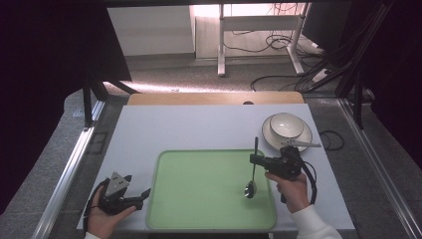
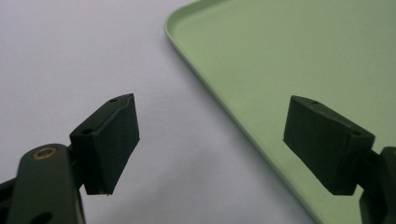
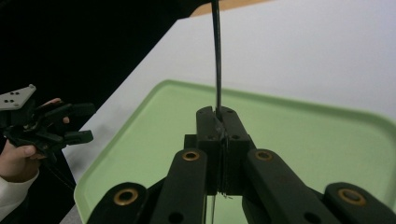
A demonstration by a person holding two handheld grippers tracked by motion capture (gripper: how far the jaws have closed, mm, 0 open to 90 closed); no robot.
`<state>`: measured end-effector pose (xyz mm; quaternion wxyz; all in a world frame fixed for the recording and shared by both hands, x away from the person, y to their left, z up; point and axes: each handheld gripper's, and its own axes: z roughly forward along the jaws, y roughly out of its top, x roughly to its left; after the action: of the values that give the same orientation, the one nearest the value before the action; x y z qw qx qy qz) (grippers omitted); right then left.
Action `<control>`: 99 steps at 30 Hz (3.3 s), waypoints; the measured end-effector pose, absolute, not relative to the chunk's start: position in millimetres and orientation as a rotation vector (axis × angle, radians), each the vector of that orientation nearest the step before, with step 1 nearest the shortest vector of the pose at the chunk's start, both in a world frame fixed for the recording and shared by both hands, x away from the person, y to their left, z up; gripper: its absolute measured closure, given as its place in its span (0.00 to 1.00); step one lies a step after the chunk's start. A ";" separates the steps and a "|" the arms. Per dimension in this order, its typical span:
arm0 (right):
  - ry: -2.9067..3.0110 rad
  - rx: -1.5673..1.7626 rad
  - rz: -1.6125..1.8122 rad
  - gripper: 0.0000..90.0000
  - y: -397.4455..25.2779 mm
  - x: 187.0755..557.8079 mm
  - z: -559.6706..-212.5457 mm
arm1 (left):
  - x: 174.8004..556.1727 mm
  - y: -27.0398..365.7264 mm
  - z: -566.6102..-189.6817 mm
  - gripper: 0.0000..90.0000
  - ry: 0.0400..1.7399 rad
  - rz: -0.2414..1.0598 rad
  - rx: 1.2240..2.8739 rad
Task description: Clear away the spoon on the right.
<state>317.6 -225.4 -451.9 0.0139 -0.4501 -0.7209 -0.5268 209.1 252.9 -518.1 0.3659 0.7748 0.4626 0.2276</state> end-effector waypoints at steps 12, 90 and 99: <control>-2.285 -1.495 -1.457 0.99 -210.4 312.5 -481.0 | 209.6 251.7 -518.7 0.20 1.185 0.583 1.996; -2.853 -1.443 -1.251 0.28 -178.3 357.5 -478.6 | 212.0 250.5 -522.4 0.20 1.184 0.580 2.020; -2.772 -1.366 -1.379 0.31 -191.0 344.9 -466.6 | 210.5 250.5 -520.3 0.20 1.179 0.577 2.000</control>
<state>344.9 -191.0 -466.6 -0.1212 -0.4007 -0.8131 -0.4045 210.5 250.5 -520.3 0.3658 0.7781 0.4587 0.2243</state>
